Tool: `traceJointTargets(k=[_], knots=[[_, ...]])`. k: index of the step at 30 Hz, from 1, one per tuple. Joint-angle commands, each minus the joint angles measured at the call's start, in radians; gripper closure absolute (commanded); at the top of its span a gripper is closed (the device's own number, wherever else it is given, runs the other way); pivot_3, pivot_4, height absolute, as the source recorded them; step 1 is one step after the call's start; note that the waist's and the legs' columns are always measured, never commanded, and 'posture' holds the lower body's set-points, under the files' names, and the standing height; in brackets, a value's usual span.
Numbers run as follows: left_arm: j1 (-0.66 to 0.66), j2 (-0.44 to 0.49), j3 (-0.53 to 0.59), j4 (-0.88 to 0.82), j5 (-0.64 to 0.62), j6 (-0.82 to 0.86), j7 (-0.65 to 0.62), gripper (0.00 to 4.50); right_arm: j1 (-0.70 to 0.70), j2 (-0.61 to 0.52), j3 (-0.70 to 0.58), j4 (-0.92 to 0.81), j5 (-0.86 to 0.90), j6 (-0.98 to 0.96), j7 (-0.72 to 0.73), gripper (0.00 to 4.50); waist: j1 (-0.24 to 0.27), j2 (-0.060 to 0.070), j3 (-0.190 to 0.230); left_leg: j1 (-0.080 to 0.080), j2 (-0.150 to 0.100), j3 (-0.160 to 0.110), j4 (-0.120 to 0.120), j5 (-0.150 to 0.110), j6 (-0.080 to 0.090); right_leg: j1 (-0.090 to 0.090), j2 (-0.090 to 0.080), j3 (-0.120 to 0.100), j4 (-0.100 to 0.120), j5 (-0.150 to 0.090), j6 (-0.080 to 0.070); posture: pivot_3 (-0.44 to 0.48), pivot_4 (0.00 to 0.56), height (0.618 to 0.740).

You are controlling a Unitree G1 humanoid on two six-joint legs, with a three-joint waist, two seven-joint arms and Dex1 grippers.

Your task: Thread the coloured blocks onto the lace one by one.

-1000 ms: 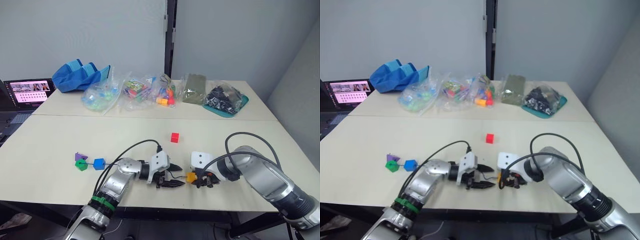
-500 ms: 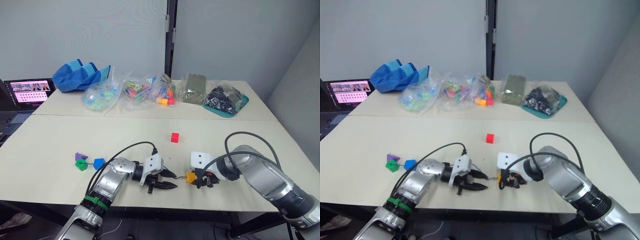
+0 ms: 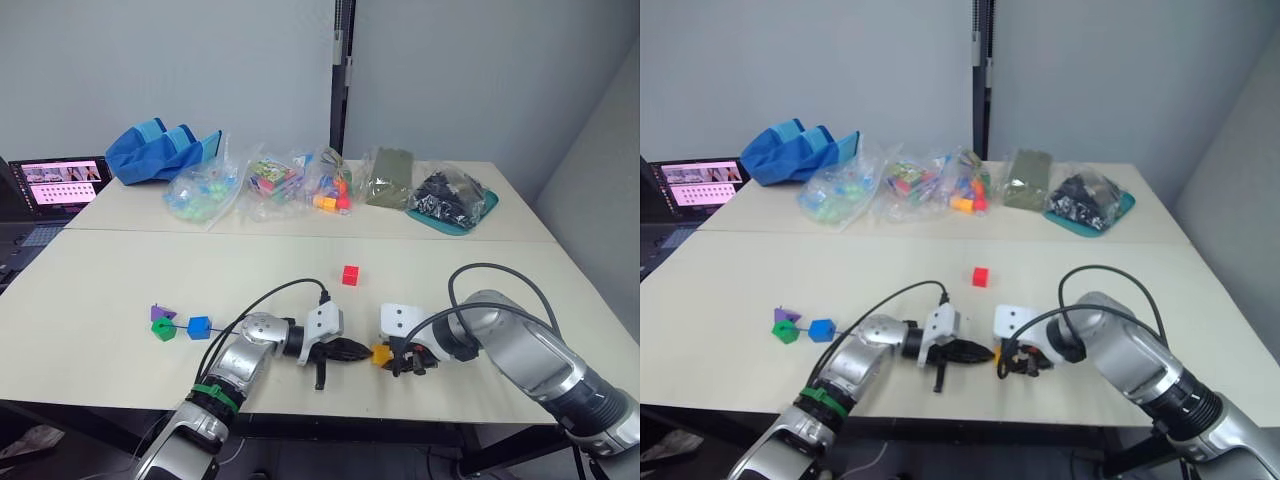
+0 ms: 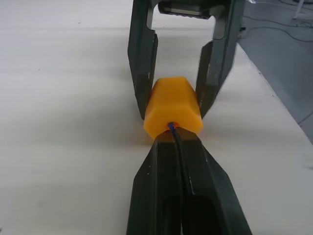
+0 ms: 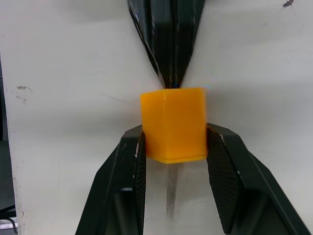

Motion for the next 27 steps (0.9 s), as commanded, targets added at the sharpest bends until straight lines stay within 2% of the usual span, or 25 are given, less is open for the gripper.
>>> traceJointTargets(k=[1,5,6,8,10,16,18,25,27], knots=[[-0.018,-0.020,-0.011,-0.001,0.007,-0.002,-0.001,4.50,-0.005,0.008,0.000,-0.017,0.008,0.009,-0.001,3.26,0.000,0.000,0.000,0.000,0.000,0.000,0.000,0.000,0.000,0.000,0.000,0.000,0.000,0.000,0.000,0.000,0.150,0.740],[-0.029,-0.025,0.005,0.005,0.001,0.018,0.004,4.50,0.008,0.003,-0.001,-0.015,0.004,0.003,-0.009,3.26,0.001,0.000,0.000,0.000,0.000,0.000,0.000,0.000,0.000,0.000,0.000,0.000,0.000,0.000,0.000,0.000,0.150,0.740],[-0.033,-0.014,0.015,0.004,-0.004,0.031,-0.002,3.94,0.013,0.003,-0.008,-0.017,0.006,0.008,-0.016,3.26,0.001,0.000,0.000,0.000,0.000,0.000,0.000,0.000,0.000,0.000,0.000,0.000,0.000,0.000,0.000,0.000,0.150,0.740],[-0.038,0.000,0.026,0.003,-0.009,0.045,-0.010,3.33,0.018,0.003,-0.018,-0.019,0.010,0.013,-0.025,3.26,0.000,0.000,0.000,0.000,0.000,0.000,0.000,0.000,0.000,0.000,0.000,0.000,0.000,0.000,0.000,0.000,0.150,0.740],[-0.052,0.020,0.037,0.011,-0.014,0.042,-0.035,2.65,0.030,-0.003,-0.035,-0.013,0.012,-0.026,-0.029,2.19,0.000,0.000,0.000,0.000,0.000,0.000,0.000,0.000,0.000,0.000,0.000,0.000,0.000,0.000,0.000,0.000,0.150,0.740],[-0.080,0.031,0.004,0.055,0.041,-0.050,-0.053,0.63,0.063,-0.048,-0.126,-0.018,0.054,-0.074,-0.007,0.16,0.004,0.000,0.000,0.000,0.000,0.000,0.000,0.000,0.000,0.000,0.000,0.000,0.000,0.000,0.000,0.000,0.150,0.740],[-0.077,0.006,-0.006,0.055,0.033,-0.058,-0.065,0.03,0.078,-0.093,-0.151,-0.005,0.059,-0.104,0.015,0.00,0.008,0.000,0.000,0.000,0.000,0.000,0.000,0.000,0.000,0.000,0.000,0.000,0.000,0.000,0.000,0.000,0.150,0.740],[-0.089,-0.093,-0.005,0.078,0.012,-0.055,-0.045,0.03,0.131,-0.191,-0.235,-0.003,0.101,-0.100,0.045,0.00,0.003,0.000,0.000,-0.001,0.000,0.000,0.000,0.000,0.000,0.000,0.000,0.000,-0.001,0.000,0.000,0.000,0.150,0.740],[-0.099,-0.111,-0.016,0.106,0.040,-0.075,-0.026,0.03,0.144,-0.202,-0.244,-0.006,0.103,-0.095,0.043,0.00,0.000,0.000,0.000,0.000,0.000,0.000,0.000,0.000,0.000,0.000,0.000,0.000,0.000,0.000,0.000,0.000,0.150,0.740]])
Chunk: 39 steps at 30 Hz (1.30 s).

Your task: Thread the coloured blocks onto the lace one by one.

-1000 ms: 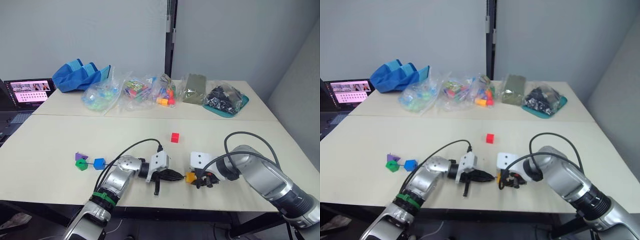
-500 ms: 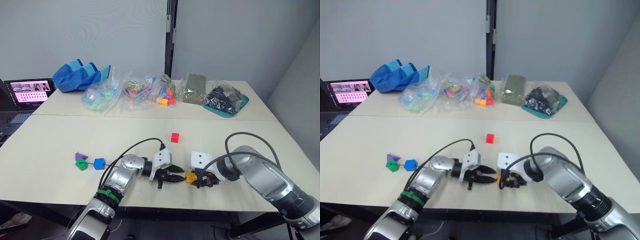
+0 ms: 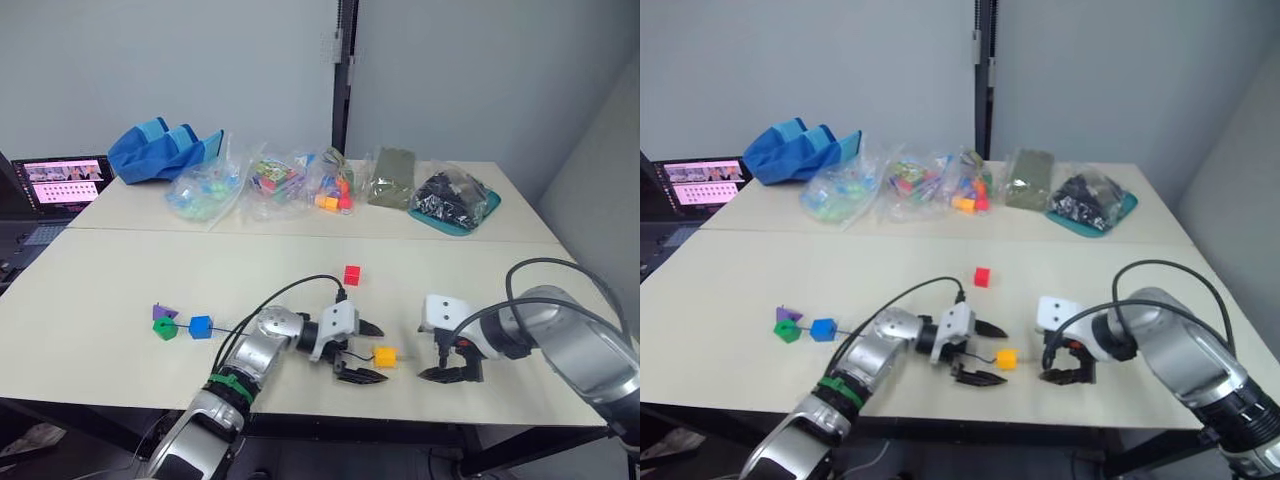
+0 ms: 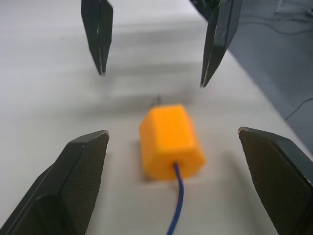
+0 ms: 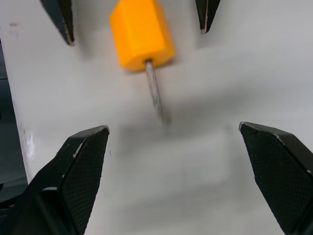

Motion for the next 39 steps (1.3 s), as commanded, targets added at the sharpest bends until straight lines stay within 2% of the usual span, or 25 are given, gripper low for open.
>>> traceJointTargets(k=[1,2,3,12,17,18,26,30,33,39], knots=[[-0.036,-0.026,-0.011,0.036,0.024,-0.029,0.032,0.03,0.014,-0.018,-0.047,-0.022,0.016,-0.003,-0.007,0.00,-0.002,0.000,0.000,0.000,0.000,0.000,0.000,0.000,0.000,0.000,0.000,0.000,0.000,0.000,0.000,0.000,0.150,0.740],[-0.043,-0.028,-0.017,0.049,0.036,-0.023,0.036,0.03,0.019,-0.018,-0.049,-0.027,0.015,-0.002,-0.011,0.00,-0.003,0.000,0.000,0.000,0.000,0.000,0.000,0.000,0.000,0.000,0.000,0.000,0.000,0.000,0.000,0.000,0.150,0.740],[-0.050,-0.029,-0.018,0.062,0.045,-0.024,0.046,0.29,0.024,-0.018,-0.050,-0.032,0.014,-0.001,-0.015,0.00,-0.003,0.000,0.000,0.000,0.000,0.000,0.000,0.000,0.000,0.000,0.000,0.000,0.000,0.000,0.000,0.000,0.150,0.740],[-0.041,0.007,-0.017,0.068,0.057,-0.008,0.027,3.17,0.054,0.049,-0.035,0.014,-0.017,-0.148,-0.075,0.00,-0.001,0.000,0.000,0.000,0.000,0.000,0.000,0.000,0.000,0.000,0.000,0.000,0.000,0.000,0.000,0.000,0.150,0.740],[-0.041,0.009,-0.016,0.064,0.055,-0.007,0.028,3.18,0.055,0.102,-0.036,0.061,-0.006,-0.170,-0.087,0.00,-0.002,0.000,0.000,0.000,0.000,0.000,0.000,0.000,0.000,0.000,0.000,0.000,0.000,0.000,0.000,0.000,0.150,0.740],[-0.041,0.009,-0.016,0.063,0.055,-0.008,0.028,3.18,0.057,0.107,-0.029,0.066,-0.011,-0.172,-0.087,0.52,-0.002,0.000,0.000,0.000,0.000,0.000,0.000,0.000,0.000,0.000,0.000,0.000,0.000,0.000,0.000,0.000,0.150,0.740],[-0.038,0.014,-0.019,0.054,0.063,-0.017,0.037,3.18,0.088,0.158,-0.021,0.068,0.011,-0.109,-0.098,3.17,-0.003,0.000,0.000,0.000,0.000,0.000,0.000,0.000,0.000,0.001,0.000,0.000,0.000,0.000,0.000,0.000,0.150,0.740],[-0.018,0.066,-0.008,0.002,0.067,-0.005,0.037,3.18,0.093,0.178,-0.025,0.083,0.002,-0.110,-0.121,4.48,-0.018,0.000,0.000,0.003,0.000,0.000,0.000,0.000,0.000,0.003,0.000,0.000,0.001,0.000,0.000,0.000,0.150,0.740],[-0.009,0.141,0.023,-0.075,0.052,0.029,0.030,3.18,0.095,0.181,-0.023,0.077,0.006,-0.108,-0.122,4.50,-0.023,0.000,0.000,0.004,0.000,0.000,0.000,0.000,0.000,0.004,0.000,0.000,0.001,0.000,0.000,0.000,0.150,0.740],[0.051,0.394,0.091,-0.211,0.034,0.072,-0.033,3.18,0.082,0.189,-0.002,0.113,-0.008,-0.144,-0.121,4.50,-0.028,0.000,0.000,0.005,0.000,0.000,-0.001,0.000,0.000,0.004,0.000,0.001,0.001,0.000,0.000,0.000,0.150,0.740]])
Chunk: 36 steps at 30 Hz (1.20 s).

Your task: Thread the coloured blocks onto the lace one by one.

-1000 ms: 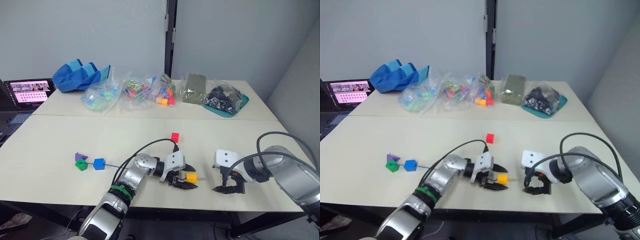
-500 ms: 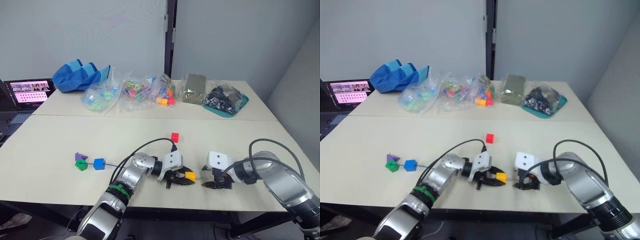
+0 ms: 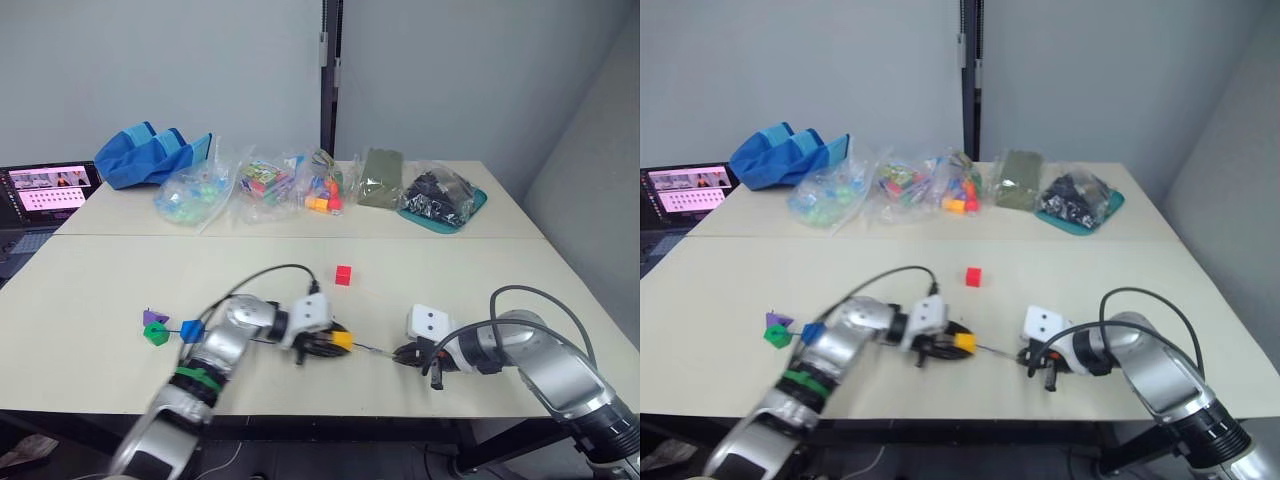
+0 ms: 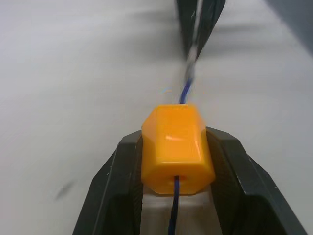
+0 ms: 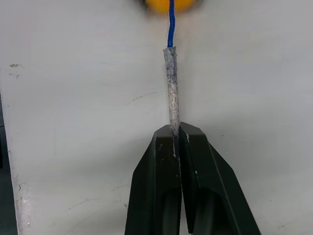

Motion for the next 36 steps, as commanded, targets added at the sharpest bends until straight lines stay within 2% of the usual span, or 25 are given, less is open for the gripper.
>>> traceJointTargets(k=[1,5,9,16,20,22,28,29,34,36], knots=[[0.031,0.089,0.048,-0.068,-0.024,0.015,-0.034,3.18,0.000,-0.001,0.012,0.028,-0.023,-0.012,-0.008,4.50,0.003,0.000,0.000,0.000,0.000,0.000,0.000,0.000,0.000,0.000,0.000,0.000,0.000,0.000,0.000,0.000,0.150,0.740],[0.089,0.263,0.100,-0.062,-0.011,-0.026,-0.079,3.18,-0.025,0.009,0.023,0.037,-0.029,-0.013,-0.010,4.50,0.005,-0.001,0.000,0.000,0.000,0.000,0.000,0.000,0.000,0.001,0.000,0.000,0.000,0.000,0.000,0.000,0.150,0.740],[0.132,0.416,0.141,0.025,0.000,-0.096,-0.102,3.18,-0.059,0.031,0.039,0.061,-0.038,-0.007,-0.007,4.50,-0.008,-0.001,0.000,0.003,0.001,0.001,-0.002,0.000,0.000,0.000,0.001,0.000,0.000,-0.001,-0.001,0.000,0.150,0.740],[0.119,0.531,0.180,0.198,0.040,-0.185,-0.062,3.18,-0.088,0.047,0.049,0.079,-0.049,-0.012,-0.002,4.50,-0.001,-0.001,0.000,0.003,0.002,0.002,-0.003,0.000,0.000,0.000,0.001,0.000,0.001,-0.002,0.000,0.000,0.150,0.740],[0.093,0.540,0.192,0.257,0.023,-0.156,-0.064,3.18,-0.097,0.053,0.051,0.085,-0.050,-0.013,-0.002,4.50,0.000,-0.001,0.000,0.003,0.002,0.002,-0.003,0.000,0.000,-0.001,0.001,0.001,0.001,-0.002,0.000,0.000,0.150,0.740],[0.084,0.544,0.210,0.258,-0.005,-0.130,-0.091,2.14,-0.103,0.058,0.053,0.087,-0.052,-0.012,-0.002,4.50,0.001,-0.001,0.000,0.003,0.002,0.002,-0.003,0.000,0.000,-0.001,0.001,0.001,0.001,-0.002,0.000,0.000,0.150,0.740],[0.058,0.513,0.268,0.215,-0.085,-0.099,-0.116,0.20,-0.120,0.066,0.057,0.099,-0.055,-0.016,0.003,4.50,0.004,-0.001,0.000,0.002,0.002,0.002,-0.003,0.000,0.000,-0.002,0.001,0.000,0.002,-0.001,-0.001,0.000,0.150,0.740],[0.052,0.499,0.279,0.198,-0.110,-0.084,-0.122,0.05,-0.123,0.066,0.057,0.101,-0.055,-0.018,0.005,4.50,0.004,-0.001,0.000,0.002,0.002,0.002,-0.003,0.000,0.000,-0.002,0.001,0.000,0.002,-0.001,-0.001,0.000,0.150,0.740],[0.046,0.422,0.311,0.066,-0.221,0.039,-0.154,0.05,-0.133,0.068,0.064,0.108,-0.058,-0.023,0.021,4.50,0.006,-0.002,0.000,0.001,0.002,0.002,-0.003,0.000,0.000,-0.002,0.001,0.000,0.002,-0.001,-0.001,0.000,0.150,0.740],[0.039,0.359,0.311,0.003,-0.252,0.044,-0.130,0.05,-0.146,0.064,0.091,0.110,-0.075,-0.026,0.039,4.50,0.006,-0.002,0.000,0.001,0.002,0.002,-0.003,0.000,0.000,-0.002,0.001,0.000,0.002,-0.001,-0.001,0.000,0.150,0.740]])
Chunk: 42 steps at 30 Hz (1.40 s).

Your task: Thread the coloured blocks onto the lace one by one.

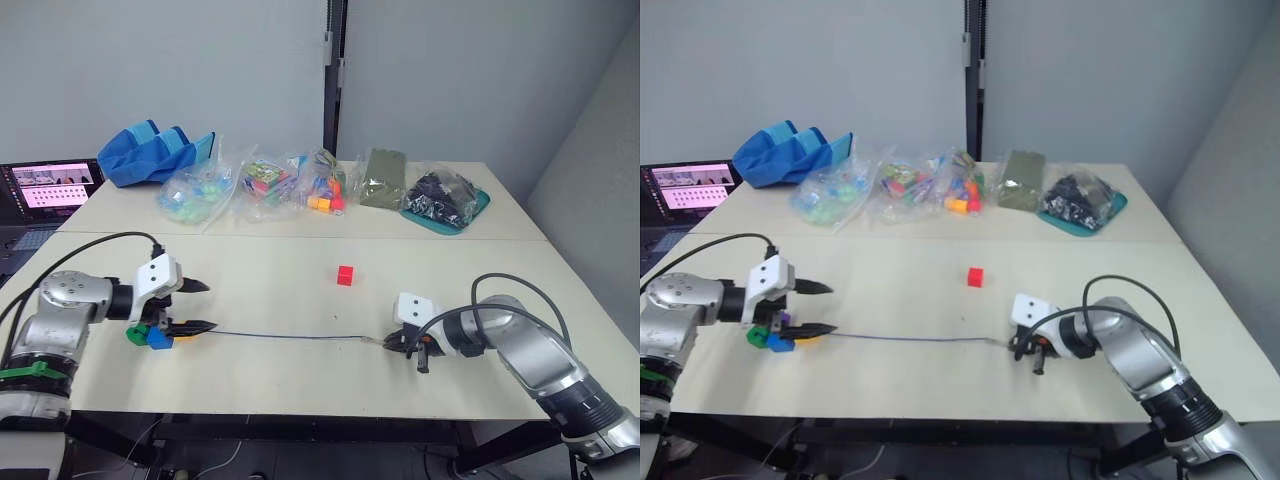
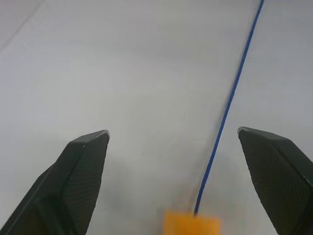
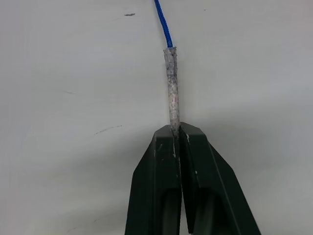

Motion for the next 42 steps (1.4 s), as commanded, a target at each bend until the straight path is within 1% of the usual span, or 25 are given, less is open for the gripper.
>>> traceJointTargets(k=[1,2,4,7,10,13,17,23,28,31,35,40,41,42], knots=[[-0.029,-0.095,0.020,-0.116,-0.074,0.018,0.035,0.05,-0.026,-0.003,0.045,0.004,-0.030,-0.025,0.032,4.50,0.000,0.000,0.000,0.000,0.000,0.000,0.000,0.000,0.000,0.000,0.000,0.000,0.000,0.000,0.000,0.000,0.150,0.740],[-0.039,-0.149,0.001,-0.129,-0.067,0.001,0.062,0.05,-0.039,0.000,0.062,0.008,-0.039,-0.030,0.046,4.50,0.000,0.000,0.000,0.000,0.000,0.000,0.000,0.000,0.000,0.000,0.000,0.000,0.000,0.000,0.000,0.000,0.150,0.740],[-0.043,-0.224,-0.033,-0.149,-0.052,-0.014,0.080,0.05,-0.061,0.002,0.083,0.010,-0.043,-0.024,0.076,4.50,0.001,0.000,0.000,0.000,0.000,0.000,0.001,0.000,0.000,0.001,0.000,0.000,0.000,0.000,0.000,0.000,0.150,0.740],[-0.030,-0.308,-0.076,-0.183,-0.046,-0.019,0.082,0.05,-0.089,0.006,0.099,0.009,-0.045,-0.019,0.105,4.50,-0.005,0.000,0.000,0.000,0.000,0.000,0.002,0.000,0.000,0.001,0.000,0.000,0.000,0.000,0.000,0.000,0.150,0.740],[-0.015,-0.398,-0.146,-0.189,-0.026,-0.032,0.083,0.05,-0.117,0.024,0.110,0.016,-0.047,-0.030,0.119,4.50,-0.005,0.000,0.000,0.000,0.000,0.000,0.001,0.000,0.000,0.001,0.000,0.000,0.000,0.000,0.000,0.000,0.150,0.740],[-0.011,-0.448,-0.185,-0.148,0.005,-0.041,0.099,0.05,-0.127,0.039,0.115,0.022,-0.045,-0.031,0.128,4.50,-0.003,-0.001,0.000,0.000,0.000,0.000,0.002,0.000,0.000,0.001,0.000,0.000,0.000,0.000,0.000,0.000,0.150,0.740],[-0.008,-0.516,-0.232,-0.033,0.057,-0.079,0.133,0.05,-0.124,0.057,0.124,0.010,-0.037,-0.009,0.139,4.50,-0.003,-0.001,0.000,0.000,-0.001,-0.001,0.002,0.000,0.000,0.001,0.000,0.000,0.000,0.000,0.000,0.000,0.150,0.740],[-0.012,-0.582,-0.262,0.008,0.083,-0.106,0.146,0.05,-0.123,0.063,0.123,0.011,-0.043,-0.004,0.137,4.50,0.000,0.000,0.000,-0.001,-0.001,-0.001,0.002,0.000,0.000,0.001,0.000,0.000,0.000,0.000,0.000,0.000,0.150,0.740],[-0.021,-0.611,-0.271,0.074,0.113,-0.137,0.160,0.05,-0.122,0.065,0.121,0.010,-0.043,0.001,0.131,4.50,0.000,0.000,0.000,-0.001,-0.001,-0.001,0.002,0.000,0.000,0.001,0.000,0.000,0.000,0.000,0.000,0.000,0.150,0.740],[-0.027,-0.625,-0.271,0.115,0.122,-0.149,0.163,0.88,-0.125,0.069,0.121,0.012,-0.045,0.008,0.125,4.50,0.003,0.000,0.000,0.000,-0.001,-0.001,0.003,0.000,0.000,0.001,0.000,0.000,0.000,0.000,0.000,0.000,0.150,0.740],[-0.022,-0.624,-0.252,0.112,0.104,-0.140,0.153,2.21,-0.121,0.070,0.117,0.004,-0.044,0.018,0.120,4.50,0.005,0.000,0.000,0.000,-0.001,-0.001,0.003,0.000,0.000,0.002,0.000,0.000,0.000,0.000,0.000,0.000,0.150,0.740],[-0.004,-0.589,-0.233,0.102,0.090,-0.136,0.124,3.85,-0.114,0.063,0.110,-0.002,-0.041,0.026,0.116,4.50,0.002,0.000,0.000,0.000,-0.001,-0.001,0.003,0.000,0.000,0.002,0.000,0.000,0.000,0.000,0.000,0.000,0.150,0.740],[0.000,-0.585,-0.235,0.096,0.090,-0.133,0.120,4.30,-0.113,0.061,0.109,-0.003,-0.040,0.027,0.116,4.50,0.000,0.000,0.000,0.000,-0.001,-0.001,0.003,0.000,0.000,0.002,0.000,0.000,0.000,0.000,0.000,0.000,0.150,0.740],[0.003,-0.582,-0.238,0.088,0.088,-0.128,0.115,4.47,-0.112,0.059,0.108,-0.004,-0.039,0.027,0.115,4.50,-0.001,0.000,0.000,0.000,-0.001,-0.001,0.002,0.000,0.000,0.002,0.000,0.000,0.000,0.000,0.000,0.000,0.150,0.740]])
